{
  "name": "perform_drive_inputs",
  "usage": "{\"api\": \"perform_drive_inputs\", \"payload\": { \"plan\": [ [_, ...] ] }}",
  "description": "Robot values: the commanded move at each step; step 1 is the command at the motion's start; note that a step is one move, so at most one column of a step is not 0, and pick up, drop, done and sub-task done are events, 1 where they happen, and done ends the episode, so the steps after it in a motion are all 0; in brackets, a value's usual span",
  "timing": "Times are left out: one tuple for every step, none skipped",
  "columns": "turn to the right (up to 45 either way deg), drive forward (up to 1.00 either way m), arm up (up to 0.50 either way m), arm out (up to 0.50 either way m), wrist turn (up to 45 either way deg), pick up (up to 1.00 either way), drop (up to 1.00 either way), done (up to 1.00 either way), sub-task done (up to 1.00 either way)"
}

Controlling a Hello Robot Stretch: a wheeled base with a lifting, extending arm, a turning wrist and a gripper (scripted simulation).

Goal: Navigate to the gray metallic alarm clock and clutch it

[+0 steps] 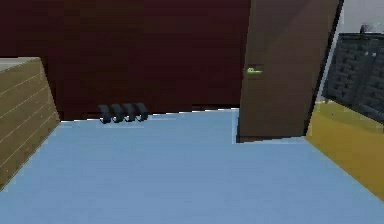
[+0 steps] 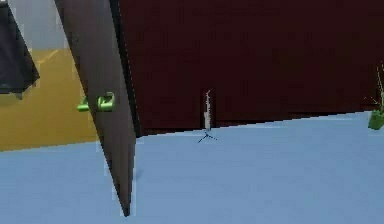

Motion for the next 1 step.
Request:
{"api": "perform_drive_inputs", "payload": {
  "plan": [
    [45.0,0.00,0.00,0.00,0.0,0.00,0.00,0.00,0.00]
  ]
}}
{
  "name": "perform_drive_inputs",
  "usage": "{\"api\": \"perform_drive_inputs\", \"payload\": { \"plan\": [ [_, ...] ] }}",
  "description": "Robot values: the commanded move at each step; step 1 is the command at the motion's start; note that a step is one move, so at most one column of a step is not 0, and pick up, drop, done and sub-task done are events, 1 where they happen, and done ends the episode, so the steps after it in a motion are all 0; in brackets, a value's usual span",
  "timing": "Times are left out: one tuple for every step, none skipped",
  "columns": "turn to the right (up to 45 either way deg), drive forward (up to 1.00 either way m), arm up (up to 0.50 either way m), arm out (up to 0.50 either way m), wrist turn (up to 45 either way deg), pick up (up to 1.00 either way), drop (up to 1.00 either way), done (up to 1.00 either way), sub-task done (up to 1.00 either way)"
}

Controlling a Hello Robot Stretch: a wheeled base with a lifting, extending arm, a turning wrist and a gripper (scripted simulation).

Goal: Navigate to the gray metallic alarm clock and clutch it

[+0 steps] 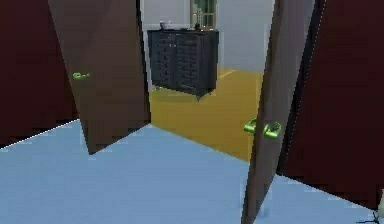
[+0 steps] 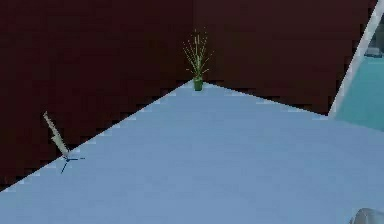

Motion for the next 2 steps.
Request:
{"api": "perform_drive_inputs", "payload": {
  "plan": [
    [33.0,0.00,0.00,0.00,0.0,0.00,0.00,0.00,0.00],
    [0.0,0.10,0.00,0.00,0.0,0.00,0.00,0.00,0.00]
  ]
}}
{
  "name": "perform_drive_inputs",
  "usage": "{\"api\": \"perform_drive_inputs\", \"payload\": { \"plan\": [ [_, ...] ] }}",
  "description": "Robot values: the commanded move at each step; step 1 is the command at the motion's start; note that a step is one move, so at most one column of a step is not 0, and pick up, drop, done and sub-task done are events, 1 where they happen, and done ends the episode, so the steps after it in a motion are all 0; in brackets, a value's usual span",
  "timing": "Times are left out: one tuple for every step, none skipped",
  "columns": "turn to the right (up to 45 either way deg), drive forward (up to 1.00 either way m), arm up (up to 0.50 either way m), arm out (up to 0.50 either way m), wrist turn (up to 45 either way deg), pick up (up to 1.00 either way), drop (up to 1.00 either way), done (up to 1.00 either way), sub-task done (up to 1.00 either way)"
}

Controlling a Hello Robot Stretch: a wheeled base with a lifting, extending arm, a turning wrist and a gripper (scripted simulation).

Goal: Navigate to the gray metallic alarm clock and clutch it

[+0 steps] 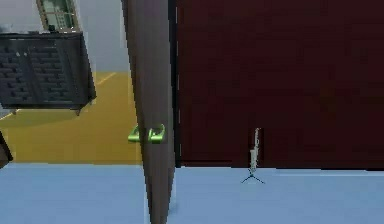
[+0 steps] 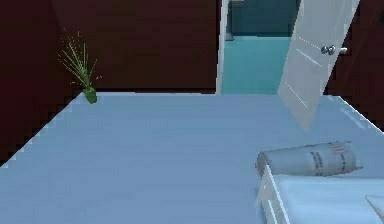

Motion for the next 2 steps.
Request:
{"api": "perform_drive_inputs", "payload": {
  "plan": [
    [-45.0,0.00,0.00,0.00,0.0,0.00,0.00,0.00,0.00],
    [-24.0,0.00,0.00,0.00,0.0,0.00,0.00,0.00,0.00]
  ]
}}
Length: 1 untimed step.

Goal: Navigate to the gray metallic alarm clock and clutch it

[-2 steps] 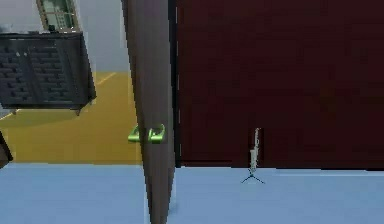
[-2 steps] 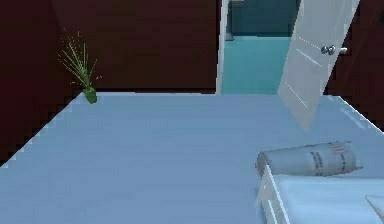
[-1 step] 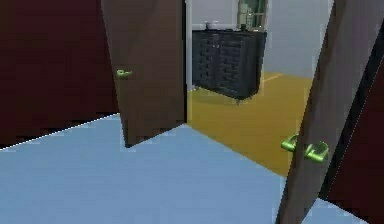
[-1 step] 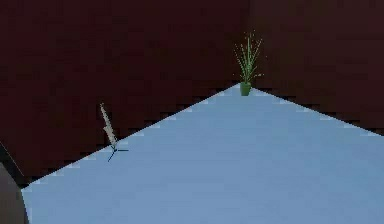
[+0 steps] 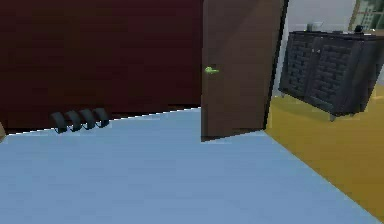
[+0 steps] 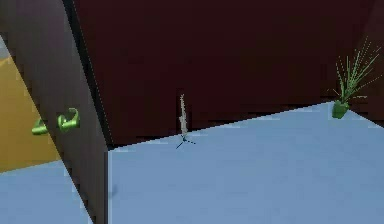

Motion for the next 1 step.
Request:
{"api": "perform_drive_inputs", "payload": {
  "plan": [
    [0.0,0.60,0.00,0.00,0.0,0.00,0.00,0.00,0.00]
  ]
}}
